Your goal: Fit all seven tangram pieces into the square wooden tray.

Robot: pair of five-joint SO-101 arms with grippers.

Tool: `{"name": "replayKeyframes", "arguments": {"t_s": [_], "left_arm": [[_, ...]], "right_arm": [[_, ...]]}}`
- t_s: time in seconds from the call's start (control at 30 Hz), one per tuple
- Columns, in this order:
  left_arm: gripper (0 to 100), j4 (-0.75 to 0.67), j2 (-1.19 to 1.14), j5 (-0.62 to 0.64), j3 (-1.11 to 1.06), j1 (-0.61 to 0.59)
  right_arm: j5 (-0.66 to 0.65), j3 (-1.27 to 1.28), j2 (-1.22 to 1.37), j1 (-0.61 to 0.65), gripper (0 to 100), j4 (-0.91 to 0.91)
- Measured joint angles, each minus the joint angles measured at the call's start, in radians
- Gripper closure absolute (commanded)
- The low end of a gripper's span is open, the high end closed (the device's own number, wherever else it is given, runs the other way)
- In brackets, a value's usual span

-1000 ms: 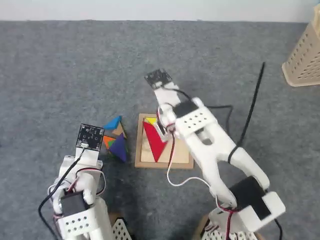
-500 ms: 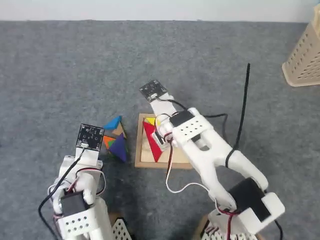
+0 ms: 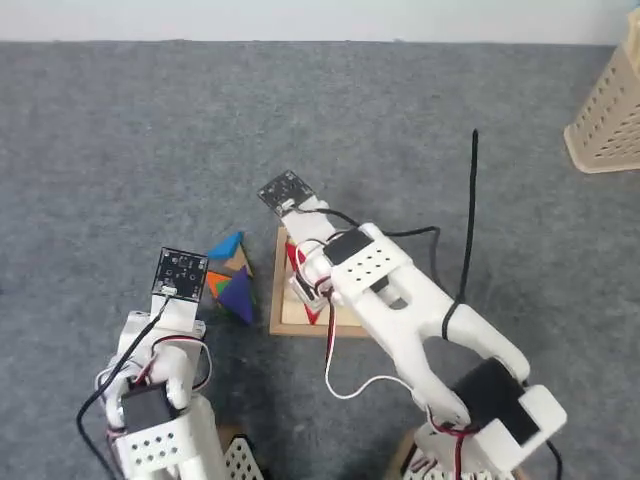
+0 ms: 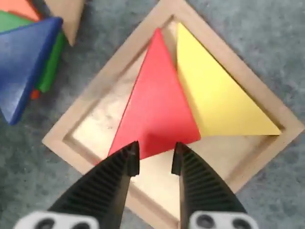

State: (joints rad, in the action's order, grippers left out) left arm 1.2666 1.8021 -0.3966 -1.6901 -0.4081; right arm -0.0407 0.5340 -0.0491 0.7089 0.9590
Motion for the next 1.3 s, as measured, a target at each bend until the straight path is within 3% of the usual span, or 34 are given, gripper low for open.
{"name": "replayKeyframes", "arguments": {"t_s": [0.7,1.3], "left_arm": [[90,0.000,0.000,0.000,0.000,-0.002],[90,0.000,0.000,0.000,0.000,0.000]], "right_arm": [[0.000,0.089,0.000,0.037,88.0,-0.043],[0.044,-0.061,0.126,0.107,88.0,-0.014]]}}
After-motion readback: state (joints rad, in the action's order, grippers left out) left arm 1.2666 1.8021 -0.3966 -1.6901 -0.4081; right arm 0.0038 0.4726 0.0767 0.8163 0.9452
